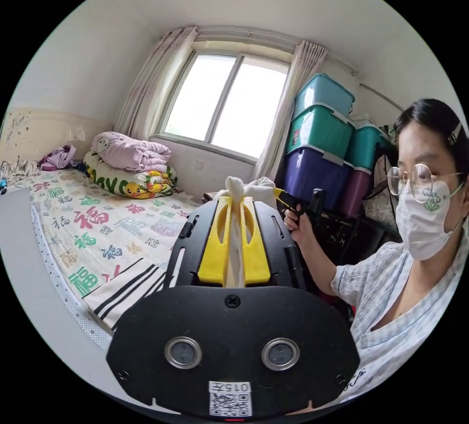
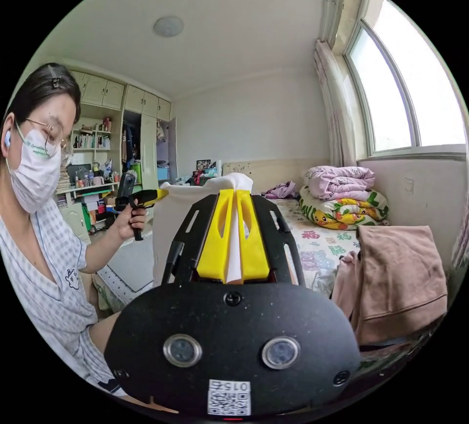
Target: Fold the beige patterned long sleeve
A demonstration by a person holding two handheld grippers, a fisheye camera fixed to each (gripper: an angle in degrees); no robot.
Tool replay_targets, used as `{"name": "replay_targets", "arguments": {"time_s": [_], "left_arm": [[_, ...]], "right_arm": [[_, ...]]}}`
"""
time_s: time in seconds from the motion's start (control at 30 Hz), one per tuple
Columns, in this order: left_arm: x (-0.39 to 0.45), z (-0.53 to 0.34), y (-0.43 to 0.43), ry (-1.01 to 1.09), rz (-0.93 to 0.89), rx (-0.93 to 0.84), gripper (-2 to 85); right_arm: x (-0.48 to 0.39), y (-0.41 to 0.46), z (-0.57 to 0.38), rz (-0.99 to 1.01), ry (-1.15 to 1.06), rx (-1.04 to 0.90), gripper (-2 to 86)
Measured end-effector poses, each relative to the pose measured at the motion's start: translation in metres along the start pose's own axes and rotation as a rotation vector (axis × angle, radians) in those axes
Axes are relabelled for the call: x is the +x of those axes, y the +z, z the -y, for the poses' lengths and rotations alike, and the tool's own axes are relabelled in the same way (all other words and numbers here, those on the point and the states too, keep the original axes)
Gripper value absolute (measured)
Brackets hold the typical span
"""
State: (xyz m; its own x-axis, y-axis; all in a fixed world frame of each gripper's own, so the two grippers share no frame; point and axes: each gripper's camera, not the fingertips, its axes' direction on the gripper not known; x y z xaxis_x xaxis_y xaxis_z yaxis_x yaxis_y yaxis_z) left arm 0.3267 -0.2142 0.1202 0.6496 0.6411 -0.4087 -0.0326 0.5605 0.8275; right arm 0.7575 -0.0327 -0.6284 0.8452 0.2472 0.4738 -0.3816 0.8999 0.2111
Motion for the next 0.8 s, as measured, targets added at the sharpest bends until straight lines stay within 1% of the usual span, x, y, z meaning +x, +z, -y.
{"name": "replay_targets", "arguments": {"time_s": [0.07,0.1,0.17,0.2,0.23,0.3,0.33,0.37,0.4,0.43,0.47,0.53,0.57,0.7,0.73,0.77,0.8], "left_arm": [[-0.029,0.002,0.042,-0.052,-0.011,-0.024,0.5],[-0.039,0.001,0.055,-0.072,-0.007,-0.036,0.6],[-0.087,-0.009,0.110,-0.161,0.050,-0.104,0.9],[-0.101,-0.013,0.126,-0.189,0.074,-0.128,1.0],[-0.132,-0.023,0.156,-0.268,0.122,-0.180,1.2],[-0.179,-0.042,0.202,-0.356,0.219,-0.282,1.8],[-0.206,-0.057,0.225,-0.419,0.309,-0.387,2.4],[-0.224,-0.068,0.232,-0.478,0.389,-0.437,2.8],[-0.228,-0.072,0.228,-0.494,0.402,-0.426,3.1],[-0.227,-0.075,0.212,-0.492,0.365,-0.354,3.3],[-0.222,-0.077,0.191,-0.471,0.283,-0.301,3.7],[-0.208,-0.079,0.156,-0.428,0.187,-0.310,4.8],[-0.194,-0.083,0.129,-0.402,0.188,-0.336,5.7],[-0.156,-0.113,0.044,-0.405,0.279,-0.355,7.8],[-0.149,-0.126,0.019,-0.437,0.347,-0.377,8.2],[-0.143,-0.141,-0.005,-0.481,0.430,-0.393,8.4],[-0.140,-0.147,-0.015,-0.503,0.457,-0.400,8.4]], "right_arm": [[0.039,0.032,0.001,-0.051,0.030,-0.067,0.1],[0.069,0.061,-0.003,-0.089,0.052,-0.121,0.2],[0.119,0.118,-0.015,-0.148,0.096,-0.226,0.6],[0.153,0.163,-0.027,-0.198,0.132,-0.310,0.9],[0.170,0.189,-0.035,-0.220,0.151,-0.357,1.1],[0.228,0.282,-0.076,-0.387,0.206,-0.583,2.6],[0.238,0.296,-0.085,-0.429,0.226,-0.612,3.2],[0.252,0.310,-0.097,-0.476,0.276,-0.612,4.3],[0.250,0.310,-0.103,-0.425,0.307,-0.534,5.3],[0.245,0.308,-0.106,-0.369,0.300,-0.500,5.3],[0.228,0.304,-0.113,-0.241,0.259,-0.461,5.4],[0.178,0.291,-0.140,-0.032,0.141,-0.431,5.3],[0.164,0.289,-0.148,0.016,0.118,-0.433,5.4],[0.060,0.299,-0.214,0.332,-0.004,-0.506,6.7],[0.031,0.308,-0.229,0.419,-0.030,-0.509,7.0],[0.016,0.314,-0.235,0.461,-0.045,-0.515,7.1],[-0.014,0.329,-0.247,0.548,-0.084,-0.541,7.4]]}}
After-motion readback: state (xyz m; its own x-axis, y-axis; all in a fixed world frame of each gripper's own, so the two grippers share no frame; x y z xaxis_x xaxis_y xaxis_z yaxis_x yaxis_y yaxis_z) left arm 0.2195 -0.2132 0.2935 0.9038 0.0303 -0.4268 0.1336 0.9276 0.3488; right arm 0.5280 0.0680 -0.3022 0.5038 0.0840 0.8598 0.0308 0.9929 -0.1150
